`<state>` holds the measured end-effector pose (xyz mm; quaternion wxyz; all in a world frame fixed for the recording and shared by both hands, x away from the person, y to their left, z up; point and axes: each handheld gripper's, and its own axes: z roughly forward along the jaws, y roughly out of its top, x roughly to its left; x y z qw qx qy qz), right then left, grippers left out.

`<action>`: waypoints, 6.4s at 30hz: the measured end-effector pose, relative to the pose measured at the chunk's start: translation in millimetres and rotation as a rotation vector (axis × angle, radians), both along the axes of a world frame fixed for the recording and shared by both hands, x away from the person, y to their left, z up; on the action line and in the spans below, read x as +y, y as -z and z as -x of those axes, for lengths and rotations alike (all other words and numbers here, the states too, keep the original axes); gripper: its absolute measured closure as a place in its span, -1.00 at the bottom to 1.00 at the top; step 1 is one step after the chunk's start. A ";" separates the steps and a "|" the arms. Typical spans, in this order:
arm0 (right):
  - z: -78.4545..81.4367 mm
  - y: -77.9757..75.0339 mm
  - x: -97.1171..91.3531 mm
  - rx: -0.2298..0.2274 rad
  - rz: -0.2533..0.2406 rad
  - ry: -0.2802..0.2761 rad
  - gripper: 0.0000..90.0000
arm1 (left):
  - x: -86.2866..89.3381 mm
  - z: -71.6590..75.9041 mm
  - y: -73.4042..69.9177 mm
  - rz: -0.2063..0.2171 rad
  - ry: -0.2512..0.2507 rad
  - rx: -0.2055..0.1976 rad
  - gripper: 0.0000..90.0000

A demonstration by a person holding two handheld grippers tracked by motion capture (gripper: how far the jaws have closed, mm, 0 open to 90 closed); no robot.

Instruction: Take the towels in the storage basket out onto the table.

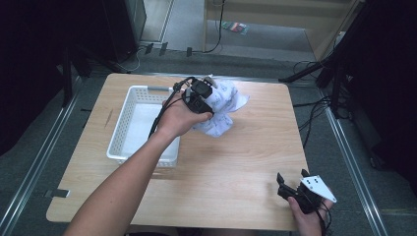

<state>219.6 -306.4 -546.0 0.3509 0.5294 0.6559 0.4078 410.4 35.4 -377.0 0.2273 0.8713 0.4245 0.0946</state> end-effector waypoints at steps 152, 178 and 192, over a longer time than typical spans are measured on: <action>-1.5 0.4 3.4 0.012 0.034 0.012 -0.71 | 234.5 132.9 56.5 0.150 -0.298 -0.274 -1.00; -1.9 0.4 3.0 0.014 0.027 0.018 -0.71 | 301.0 194.0 119.2 0.248 -0.433 -0.381 -1.00; -1.5 0.5 3.1 0.016 0.033 0.018 -0.71 | 335.0 206.3 169.9 0.278 -0.565 -0.439 -1.00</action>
